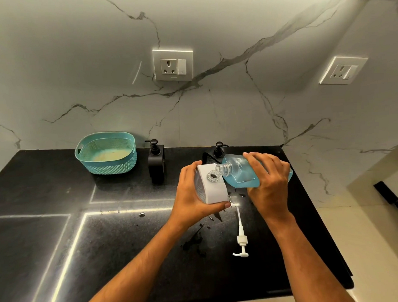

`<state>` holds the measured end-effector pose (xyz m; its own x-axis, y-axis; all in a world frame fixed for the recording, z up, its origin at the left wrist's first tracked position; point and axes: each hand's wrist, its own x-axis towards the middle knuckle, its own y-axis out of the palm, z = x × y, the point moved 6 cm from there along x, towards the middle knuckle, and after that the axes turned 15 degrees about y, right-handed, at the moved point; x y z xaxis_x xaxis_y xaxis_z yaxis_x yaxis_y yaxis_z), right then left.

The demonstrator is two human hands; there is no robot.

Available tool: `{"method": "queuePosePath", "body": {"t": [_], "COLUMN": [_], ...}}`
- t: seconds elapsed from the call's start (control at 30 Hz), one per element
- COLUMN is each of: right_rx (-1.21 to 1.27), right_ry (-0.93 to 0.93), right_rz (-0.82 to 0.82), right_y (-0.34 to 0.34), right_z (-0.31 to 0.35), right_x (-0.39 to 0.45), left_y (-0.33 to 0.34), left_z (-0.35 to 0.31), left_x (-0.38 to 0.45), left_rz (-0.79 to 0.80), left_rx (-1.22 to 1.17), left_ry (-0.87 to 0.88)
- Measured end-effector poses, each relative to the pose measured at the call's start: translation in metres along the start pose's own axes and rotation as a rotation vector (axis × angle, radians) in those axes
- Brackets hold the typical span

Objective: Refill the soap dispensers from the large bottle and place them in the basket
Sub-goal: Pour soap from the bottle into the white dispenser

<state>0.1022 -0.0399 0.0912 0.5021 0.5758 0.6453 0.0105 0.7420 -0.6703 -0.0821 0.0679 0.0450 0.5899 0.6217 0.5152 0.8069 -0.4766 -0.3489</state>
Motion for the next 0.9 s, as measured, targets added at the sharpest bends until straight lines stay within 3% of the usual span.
{"method": "queuePosePath", "body": {"t": [0.9], "right_rx": [-0.038], "right_ry": [-0.037], "right_rz": [-0.031], "right_y": [-0.0091], "right_z": [0.0001], "right_x": [0.0016], "left_y": [0.0035], "left_z": [-0.0009], "left_x": [-0.0016], "left_rz": [0.001], "left_rx": [-0.012], "left_ry": [0.006]}}
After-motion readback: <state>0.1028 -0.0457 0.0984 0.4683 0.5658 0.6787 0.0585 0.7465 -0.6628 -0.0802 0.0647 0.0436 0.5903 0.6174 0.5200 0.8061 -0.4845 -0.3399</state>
